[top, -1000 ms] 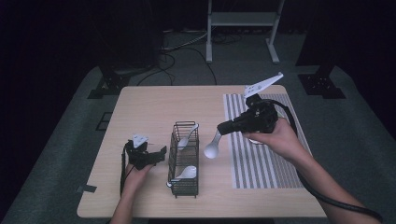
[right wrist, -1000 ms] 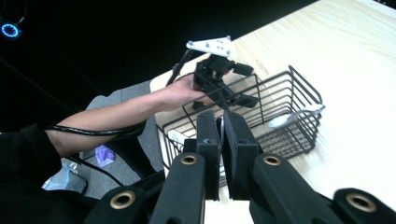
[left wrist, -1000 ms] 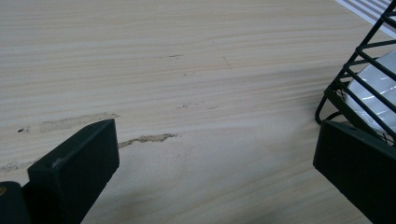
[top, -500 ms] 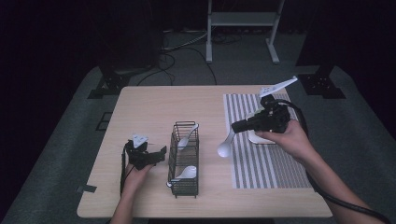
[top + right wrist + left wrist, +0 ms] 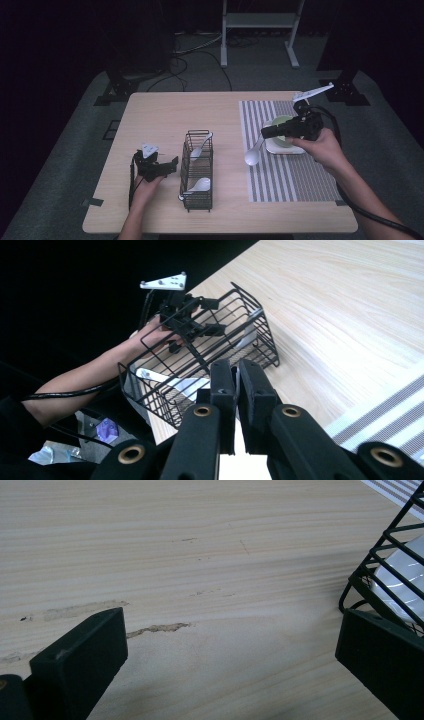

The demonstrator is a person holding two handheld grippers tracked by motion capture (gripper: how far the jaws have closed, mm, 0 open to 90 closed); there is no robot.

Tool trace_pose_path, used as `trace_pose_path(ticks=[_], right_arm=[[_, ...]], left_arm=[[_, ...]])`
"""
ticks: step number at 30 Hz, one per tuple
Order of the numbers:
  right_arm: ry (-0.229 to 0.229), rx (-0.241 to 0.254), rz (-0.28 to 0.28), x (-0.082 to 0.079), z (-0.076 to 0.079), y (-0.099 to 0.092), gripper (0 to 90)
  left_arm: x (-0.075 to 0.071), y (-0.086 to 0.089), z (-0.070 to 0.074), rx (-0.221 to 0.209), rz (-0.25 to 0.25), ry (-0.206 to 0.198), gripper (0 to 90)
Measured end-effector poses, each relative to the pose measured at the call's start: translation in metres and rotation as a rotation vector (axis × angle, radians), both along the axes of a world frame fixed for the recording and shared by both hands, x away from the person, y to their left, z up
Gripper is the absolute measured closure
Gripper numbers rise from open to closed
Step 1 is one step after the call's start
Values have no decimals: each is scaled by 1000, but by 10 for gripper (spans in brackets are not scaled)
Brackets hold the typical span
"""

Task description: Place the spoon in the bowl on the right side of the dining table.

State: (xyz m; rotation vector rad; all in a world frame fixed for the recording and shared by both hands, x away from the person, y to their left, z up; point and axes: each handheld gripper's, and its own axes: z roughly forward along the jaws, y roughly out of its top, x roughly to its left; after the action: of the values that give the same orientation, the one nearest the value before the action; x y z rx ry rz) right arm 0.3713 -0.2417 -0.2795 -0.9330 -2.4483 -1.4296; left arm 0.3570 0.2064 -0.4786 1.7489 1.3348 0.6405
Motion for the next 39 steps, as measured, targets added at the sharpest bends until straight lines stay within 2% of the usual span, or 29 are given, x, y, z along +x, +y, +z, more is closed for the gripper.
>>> trace_pose_path(ticks=[18, 26, 39], right_arm=[[30, 14, -95, 12, -11, -34, 856], [40, 9, -121, 16, -15, -41, 856], [41, 5, -152, 20, -12, -49, 856]], left_arm=[[0, 0, 0, 5, -3, 2, 0], [0, 0, 0, 6, -3, 2, 0], [0, 0, 0, 6, -3, 2, 0]])
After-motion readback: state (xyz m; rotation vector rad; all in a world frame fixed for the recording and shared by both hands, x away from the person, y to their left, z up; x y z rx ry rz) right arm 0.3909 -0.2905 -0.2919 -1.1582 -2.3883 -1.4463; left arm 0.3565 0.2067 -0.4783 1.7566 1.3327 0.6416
